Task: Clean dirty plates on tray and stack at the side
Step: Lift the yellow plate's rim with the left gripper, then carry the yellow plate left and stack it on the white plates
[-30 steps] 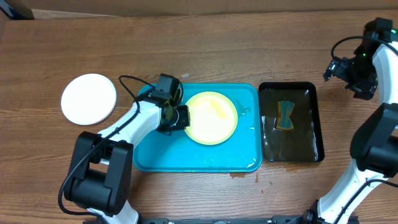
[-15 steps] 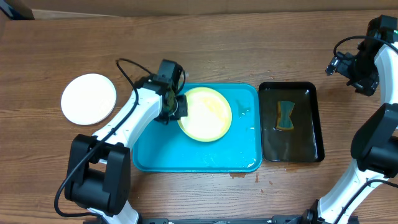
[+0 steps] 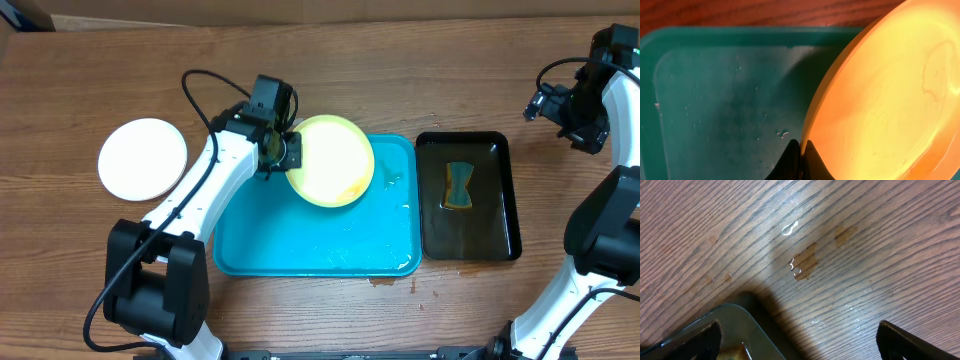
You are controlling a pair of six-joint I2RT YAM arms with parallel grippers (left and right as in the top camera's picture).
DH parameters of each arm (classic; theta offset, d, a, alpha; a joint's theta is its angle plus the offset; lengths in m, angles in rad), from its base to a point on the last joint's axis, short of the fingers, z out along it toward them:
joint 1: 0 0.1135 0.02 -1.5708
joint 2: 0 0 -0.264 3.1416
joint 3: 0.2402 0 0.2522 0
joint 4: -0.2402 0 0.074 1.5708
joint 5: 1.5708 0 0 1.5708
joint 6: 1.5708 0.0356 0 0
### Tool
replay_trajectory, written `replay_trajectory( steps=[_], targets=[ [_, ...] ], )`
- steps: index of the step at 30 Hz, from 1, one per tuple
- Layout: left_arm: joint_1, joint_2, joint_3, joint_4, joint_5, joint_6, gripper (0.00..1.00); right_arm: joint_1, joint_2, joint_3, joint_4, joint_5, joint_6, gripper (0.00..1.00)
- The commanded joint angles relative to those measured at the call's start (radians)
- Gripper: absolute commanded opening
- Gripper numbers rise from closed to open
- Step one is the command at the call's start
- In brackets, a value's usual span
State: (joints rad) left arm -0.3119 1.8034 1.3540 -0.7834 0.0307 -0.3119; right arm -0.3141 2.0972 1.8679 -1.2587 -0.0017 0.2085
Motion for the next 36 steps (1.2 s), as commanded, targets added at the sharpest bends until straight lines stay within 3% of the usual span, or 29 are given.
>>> replay_trajectory(
  steps=[1, 9, 15, 24, 36],
  targets=[
    [0.002, 0.014, 0.094, -0.019, 0.072, 0.021, 0.04, -0.004, -0.019, 0.007, 0.002, -0.007, 0.005, 1.0],
    [-0.091, 0.014, 0.174, 0.005, 0.089, 0.02, 0.04, -0.004, -0.019, 0.007, 0.002, -0.007, 0.005, 1.0],
    [-0.248, 0.014, 0.177, 0.083, -0.043, 0.014, 0.04, -0.004, -0.019, 0.007, 0.002, -0.007, 0.005, 1.0],
    [-0.55, 0.014, 0.177, 0.194, -0.454, 0.033, 0.04, -0.004, -0.019, 0.007, 0.002, -0.007, 0.005, 1.0],
    [-0.822, 0.014, 0.177, 0.44, -1.003, 0.424, 0.04, -0.004, -0.019, 0.007, 0.002, -0.007, 0.005, 1.0]
  ],
)
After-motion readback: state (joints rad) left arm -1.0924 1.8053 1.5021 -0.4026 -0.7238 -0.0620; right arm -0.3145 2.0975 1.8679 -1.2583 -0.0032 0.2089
